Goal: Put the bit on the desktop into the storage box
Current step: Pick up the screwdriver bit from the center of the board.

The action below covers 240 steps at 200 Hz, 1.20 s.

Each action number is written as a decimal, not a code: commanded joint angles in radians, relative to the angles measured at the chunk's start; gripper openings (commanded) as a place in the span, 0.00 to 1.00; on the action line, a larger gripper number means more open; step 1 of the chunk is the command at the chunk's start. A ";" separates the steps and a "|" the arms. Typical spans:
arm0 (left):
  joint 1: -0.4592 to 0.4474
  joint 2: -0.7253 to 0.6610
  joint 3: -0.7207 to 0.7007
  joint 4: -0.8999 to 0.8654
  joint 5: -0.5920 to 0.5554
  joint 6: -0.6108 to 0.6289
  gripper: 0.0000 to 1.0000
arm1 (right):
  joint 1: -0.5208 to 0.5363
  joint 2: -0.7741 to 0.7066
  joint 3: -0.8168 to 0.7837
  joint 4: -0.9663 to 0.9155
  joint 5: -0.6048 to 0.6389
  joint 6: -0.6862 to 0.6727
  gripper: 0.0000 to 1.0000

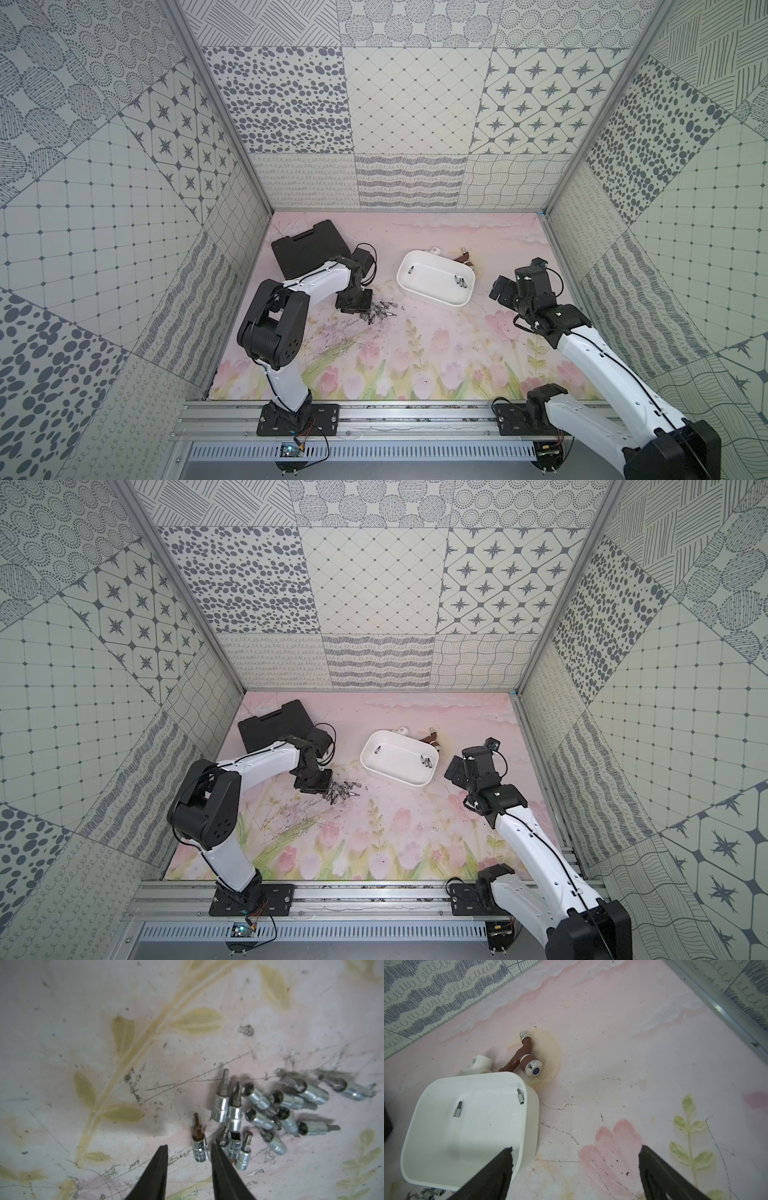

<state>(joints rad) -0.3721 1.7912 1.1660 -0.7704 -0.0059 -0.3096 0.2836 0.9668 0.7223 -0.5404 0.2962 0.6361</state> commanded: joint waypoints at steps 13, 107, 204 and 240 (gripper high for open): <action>0.004 0.016 -0.002 -0.008 0.019 0.009 0.37 | -0.006 0.004 -0.005 0.036 0.003 -0.014 0.97; 0.002 0.040 -0.012 -0.005 0.043 0.019 0.30 | -0.007 0.007 -0.009 0.035 0.001 -0.009 0.97; 0.003 0.074 -0.018 0.002 0.046 0.023 0.18 | -0.008 0.009 -0.009 0.036 0.000 -0.006 0.97; 0.002 0.069 -0.017 0.001 0.044 0.024 0.16 | -0.008 0.010 -0.010 0.037 0.000 -0.004 0.97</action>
<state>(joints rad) -0.3714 1.8378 1.1603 -0.7700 -0.0040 -0.3077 0.2836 0.9672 0.7212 -0.5400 0.2962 0.6365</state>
